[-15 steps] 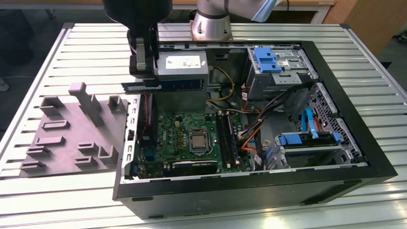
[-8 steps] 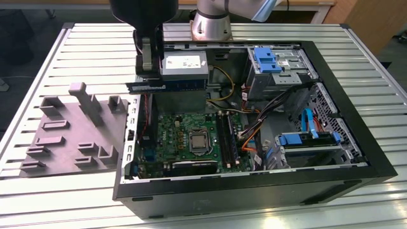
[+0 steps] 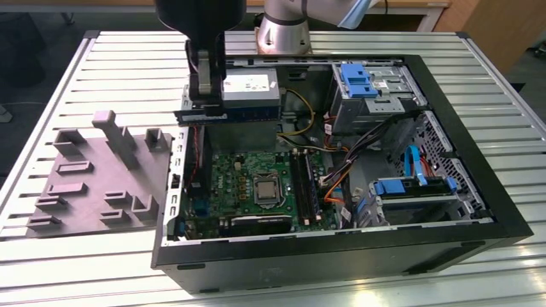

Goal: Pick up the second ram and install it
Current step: 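Pick up the second ram and move it above second insertion slot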

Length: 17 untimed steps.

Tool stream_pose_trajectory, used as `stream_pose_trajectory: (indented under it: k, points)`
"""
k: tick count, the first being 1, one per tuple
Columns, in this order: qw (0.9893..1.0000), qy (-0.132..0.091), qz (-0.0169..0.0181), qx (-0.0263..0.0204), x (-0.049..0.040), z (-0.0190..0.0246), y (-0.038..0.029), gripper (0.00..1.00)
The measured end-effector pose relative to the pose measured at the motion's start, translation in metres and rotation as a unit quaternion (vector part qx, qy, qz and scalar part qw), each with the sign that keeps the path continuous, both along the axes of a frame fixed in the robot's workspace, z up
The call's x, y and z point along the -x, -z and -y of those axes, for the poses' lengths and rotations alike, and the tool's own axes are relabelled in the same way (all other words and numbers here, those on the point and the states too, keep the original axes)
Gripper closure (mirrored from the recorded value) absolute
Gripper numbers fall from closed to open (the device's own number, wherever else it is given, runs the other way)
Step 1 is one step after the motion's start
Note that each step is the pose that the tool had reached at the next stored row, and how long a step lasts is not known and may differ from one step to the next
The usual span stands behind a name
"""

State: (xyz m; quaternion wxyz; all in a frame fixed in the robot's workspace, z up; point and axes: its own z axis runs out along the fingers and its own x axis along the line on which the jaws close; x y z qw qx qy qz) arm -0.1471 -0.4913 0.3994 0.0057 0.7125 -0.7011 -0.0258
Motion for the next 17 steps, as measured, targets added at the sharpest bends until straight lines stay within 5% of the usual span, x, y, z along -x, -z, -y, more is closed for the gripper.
stream_pose_trajectory:
  k: [17]
  points:
    - [1.0, 0.0, 0.0, -0.0001, -0.0188, 0.0, 0.0001, 0.88]
